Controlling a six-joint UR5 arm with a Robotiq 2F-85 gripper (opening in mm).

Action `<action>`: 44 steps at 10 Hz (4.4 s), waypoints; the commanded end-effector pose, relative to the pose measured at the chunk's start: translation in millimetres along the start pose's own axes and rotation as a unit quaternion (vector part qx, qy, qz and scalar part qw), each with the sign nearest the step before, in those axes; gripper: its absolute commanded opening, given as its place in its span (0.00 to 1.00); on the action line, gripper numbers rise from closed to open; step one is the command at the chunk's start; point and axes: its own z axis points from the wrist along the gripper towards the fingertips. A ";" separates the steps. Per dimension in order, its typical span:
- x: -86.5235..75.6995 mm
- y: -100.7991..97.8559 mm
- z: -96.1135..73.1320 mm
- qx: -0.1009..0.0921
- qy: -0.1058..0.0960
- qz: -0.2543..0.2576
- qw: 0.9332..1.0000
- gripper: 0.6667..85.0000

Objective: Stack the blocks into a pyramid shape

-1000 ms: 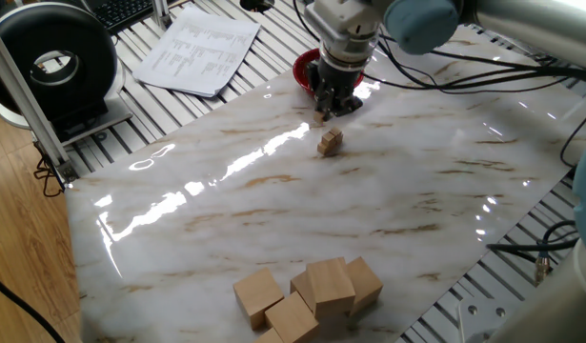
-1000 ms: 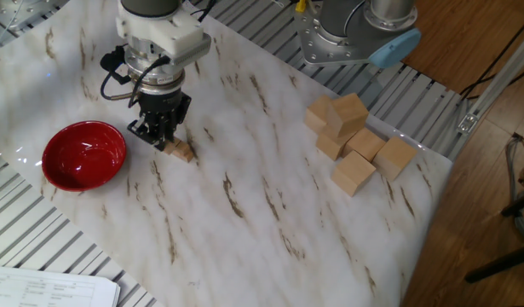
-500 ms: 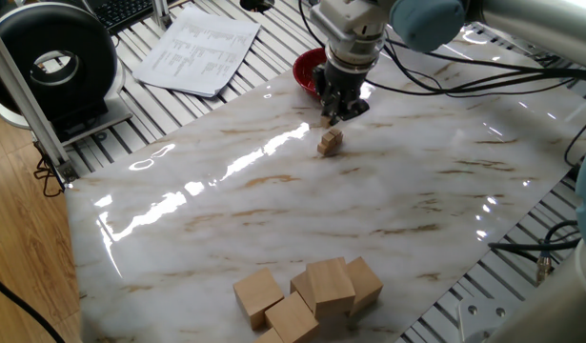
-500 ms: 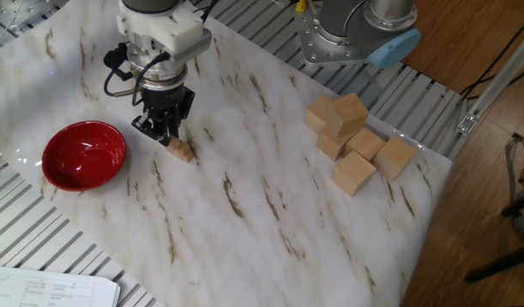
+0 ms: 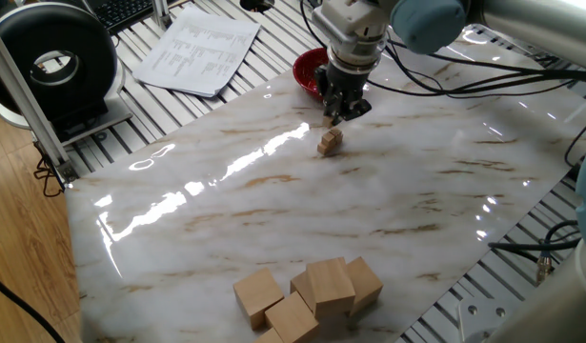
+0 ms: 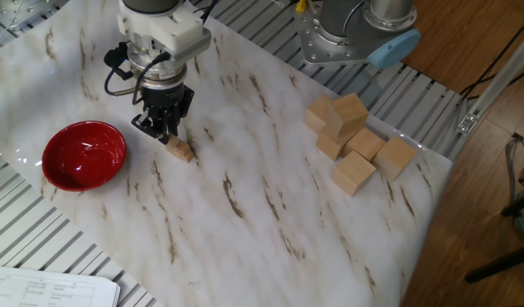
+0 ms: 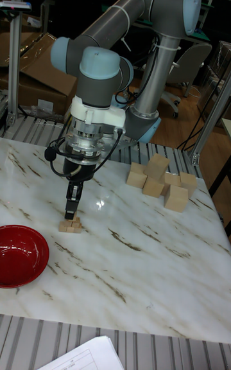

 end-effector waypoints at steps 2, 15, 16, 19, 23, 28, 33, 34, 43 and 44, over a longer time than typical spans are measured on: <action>-3.0 1.3 3.3 -0.003 -0.008 0.012 1.000 0.00; -7.1 7.0 8.9 -0.006 -0.021 0.022 1.000 0.00; -5.3 8.0 9.3 -0.006 -0.019 0.025 0.999 0.00; -4.5 9.9 9.3 -0.008 -0.018 0.036 0.999 0.00; -3.5 20.0 7.0 -0.025 -0.017 0.062 0.998 0.00; -8.0 21.5 8.2 -0.030 -0.022 0.075 0.996 0.00; -8.1 22.0 8.5 -0.032 -0.022 0.077 0.996 0.00; -8.0 22.0 8.5 -0.032 -0.022 0.078 0.996 0.00; -5.9 17.0 9.4 -0.024 -0.019 0.071 0.997 0.00; -5.3 16.9 9.6 -0.023 -0.018 0.071 0.997 0.00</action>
